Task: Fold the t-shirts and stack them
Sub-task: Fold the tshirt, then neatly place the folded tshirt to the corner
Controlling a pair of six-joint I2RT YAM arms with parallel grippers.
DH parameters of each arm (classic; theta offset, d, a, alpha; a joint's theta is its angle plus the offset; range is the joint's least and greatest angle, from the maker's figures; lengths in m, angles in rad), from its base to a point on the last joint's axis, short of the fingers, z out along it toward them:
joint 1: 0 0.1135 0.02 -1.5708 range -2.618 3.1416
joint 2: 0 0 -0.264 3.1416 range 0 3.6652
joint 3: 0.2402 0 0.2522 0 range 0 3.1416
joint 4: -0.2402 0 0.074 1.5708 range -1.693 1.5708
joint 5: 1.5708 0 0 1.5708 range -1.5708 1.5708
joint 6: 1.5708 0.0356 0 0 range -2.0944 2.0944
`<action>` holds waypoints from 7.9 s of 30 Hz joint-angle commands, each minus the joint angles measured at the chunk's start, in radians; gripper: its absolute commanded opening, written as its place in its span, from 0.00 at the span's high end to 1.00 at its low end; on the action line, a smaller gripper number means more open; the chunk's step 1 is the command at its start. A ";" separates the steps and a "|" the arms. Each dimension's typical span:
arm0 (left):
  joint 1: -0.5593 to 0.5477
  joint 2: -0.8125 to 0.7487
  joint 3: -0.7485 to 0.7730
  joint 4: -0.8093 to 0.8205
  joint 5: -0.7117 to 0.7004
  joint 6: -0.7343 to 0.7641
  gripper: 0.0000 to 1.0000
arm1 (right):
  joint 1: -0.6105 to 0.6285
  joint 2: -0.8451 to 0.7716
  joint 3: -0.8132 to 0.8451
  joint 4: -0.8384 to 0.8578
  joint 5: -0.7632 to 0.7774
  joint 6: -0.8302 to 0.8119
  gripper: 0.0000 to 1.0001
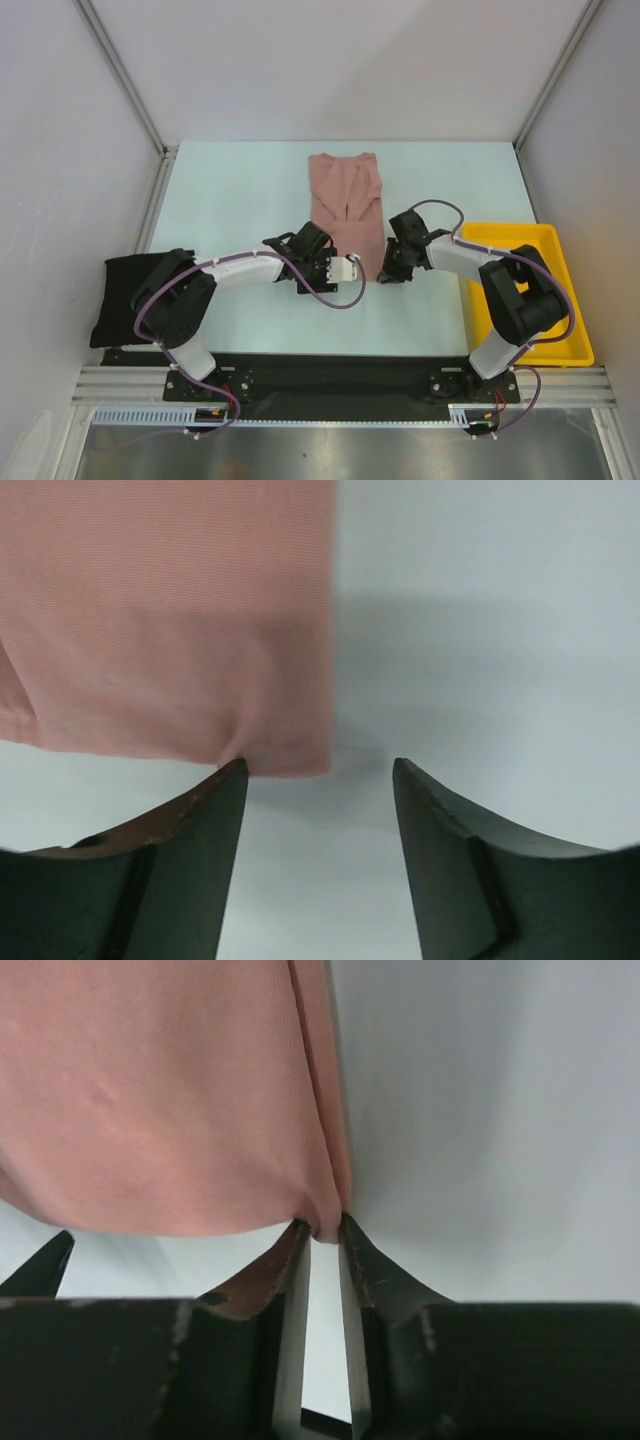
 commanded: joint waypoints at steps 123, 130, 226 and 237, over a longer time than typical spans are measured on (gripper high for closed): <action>0.357 0.383 0.309 0.237 0.460 -1.192 1.00 | -0.213 -0.221 0.108 -0.184 0.110 -0.099 0.38; 0.366 0.247 0.288 0.096 0.412 -0.979 1.00 | -0.222 -0.284 0.072 -0.195 0.120 -0.094 0.38; 1.079 -0.439 -0.027 -0.214 -0.535 0.154 1.00 | -0.273 -0.390 0.049 -0.242 0.130 -0.151 0.37; 1.231 -0.402 -0.107 -0.133 -0.498 0.112 1.00 | -0.276 -0.380 0.061 -0.245 0.130 -0.153 0.37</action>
